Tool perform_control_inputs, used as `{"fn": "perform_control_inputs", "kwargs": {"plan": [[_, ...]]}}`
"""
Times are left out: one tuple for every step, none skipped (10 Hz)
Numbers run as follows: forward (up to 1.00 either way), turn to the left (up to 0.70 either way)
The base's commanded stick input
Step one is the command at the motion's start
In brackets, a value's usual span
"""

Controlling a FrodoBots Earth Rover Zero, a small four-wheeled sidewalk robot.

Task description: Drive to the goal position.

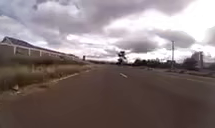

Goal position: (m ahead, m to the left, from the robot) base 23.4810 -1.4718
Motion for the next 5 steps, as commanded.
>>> {"fn": "perform_control_inputs", "kwargs": {"plan": [[0.7,0.01],[0.7,0.01],[0.7,0.01],[0.7,0.01],[0.7,0.01]]}}
